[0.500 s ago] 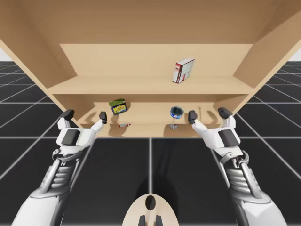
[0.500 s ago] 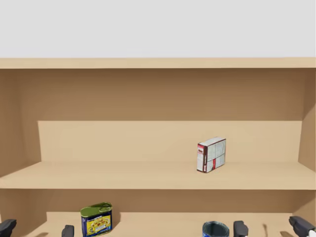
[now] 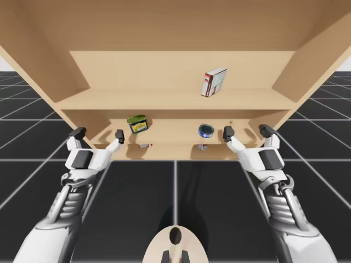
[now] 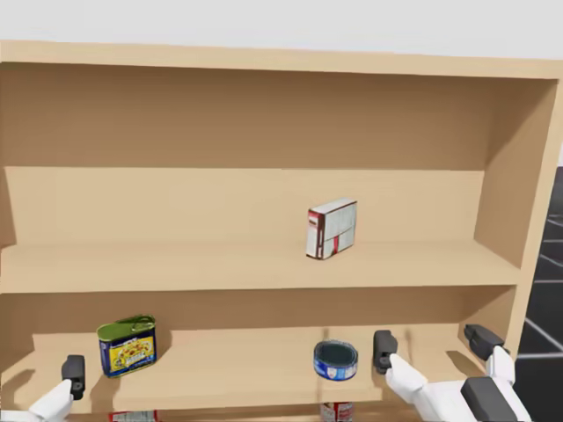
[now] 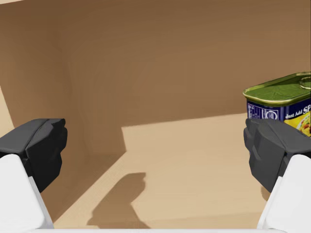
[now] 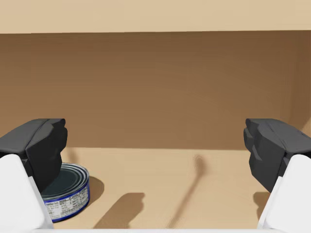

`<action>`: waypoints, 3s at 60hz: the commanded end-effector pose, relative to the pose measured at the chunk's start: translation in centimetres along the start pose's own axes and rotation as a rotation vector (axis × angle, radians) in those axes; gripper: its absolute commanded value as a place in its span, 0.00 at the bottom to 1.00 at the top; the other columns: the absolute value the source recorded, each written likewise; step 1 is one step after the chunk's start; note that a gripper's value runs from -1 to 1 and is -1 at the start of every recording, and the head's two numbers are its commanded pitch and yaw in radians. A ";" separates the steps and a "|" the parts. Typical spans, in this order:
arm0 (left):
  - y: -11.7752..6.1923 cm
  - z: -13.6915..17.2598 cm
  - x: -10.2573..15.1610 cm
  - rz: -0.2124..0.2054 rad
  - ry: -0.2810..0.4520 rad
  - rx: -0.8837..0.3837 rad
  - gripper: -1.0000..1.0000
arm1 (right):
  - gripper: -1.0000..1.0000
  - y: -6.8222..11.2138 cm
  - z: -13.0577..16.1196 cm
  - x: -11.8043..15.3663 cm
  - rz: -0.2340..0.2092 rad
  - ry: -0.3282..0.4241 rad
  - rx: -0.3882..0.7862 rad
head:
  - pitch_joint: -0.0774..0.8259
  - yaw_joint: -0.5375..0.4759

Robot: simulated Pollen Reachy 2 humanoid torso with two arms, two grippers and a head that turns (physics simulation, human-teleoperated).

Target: Look through the shelves, find the pudding box, and take it.

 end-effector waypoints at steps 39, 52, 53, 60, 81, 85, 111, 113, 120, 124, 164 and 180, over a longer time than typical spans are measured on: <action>0.1 0.1 0.4 0.042 0.018 -0.019 0.00 | 0.00 5.3 5.1 12.8 0.012 -0.012 0.188 | 0.28 0.36; 0.1 0.2 0.6 0.035 0.012 -0.014 0.00 | 0.00 6.4 2.6 14.7 -0.002 0.015 0.244 | 0.29 0.36; 0.1 0.3 0.6 0.035 0.012 -0.014 0.00 | 0.00 6.4 2.4 14.7 -0.006 0.020 0.247 | 0.30 0.36; 0.0 0.3 0.7 0.035 0.012 -0.013 0.00 | 0.00 6.4 0.4 14.6 -0.029 0.058 0.261 | 0.30 0.36; 0.0 0.4 0.9 0.039 0.008 -0.014 0.00 | 0.00 6.1 -5.4 12.8 -0.082 0.193 0.285 | 0.32 0.36; 0.0 0.4 1.0 0.039 0.007 -0.012 0.00 | 0.00 6.2 -6.6 12.6 -0.072 0.192 0.287 | 0.32 0.36; 0.0 0.4 1.1 0.037 0.004 -0.015 0.00 | 0.00 6.3 -13.5 9.9 0.004 0.293 0.224 | 0.34 0.35; -0.1 0.4 1.0 0.037 0.004 -0.017 0.00 | 0.00 6.4 -14.2 9.7 0.018 0.297 0.211 | 0.34 0.35; -0.1 0.4 1.1 0.037 0.002 -0.019 0.00 | 0.00 6.5 -15.7 9.2 0.047 0.310 0.200 | 0.34 0.35; -0.1 0.4 1.1 0.039 0.001 -0.019 0.00 | 0.00 6.6 -16.4 9.0 0.052 0.321 0.193 | 0.34 0.35; 0.0 0.5 1.4 0.037 -0.003 -0.020 0.00 | 1.00 6.9 -15.6 9.4 0.085 0.270 0.189 | 0.35 0.36; -0.3 0.6 1.4 0.034 -0.005 -0.023 0.00 | 1.00 7.0 -13.1 12.0 0.087 0.201 0.203 | 0.35 0.35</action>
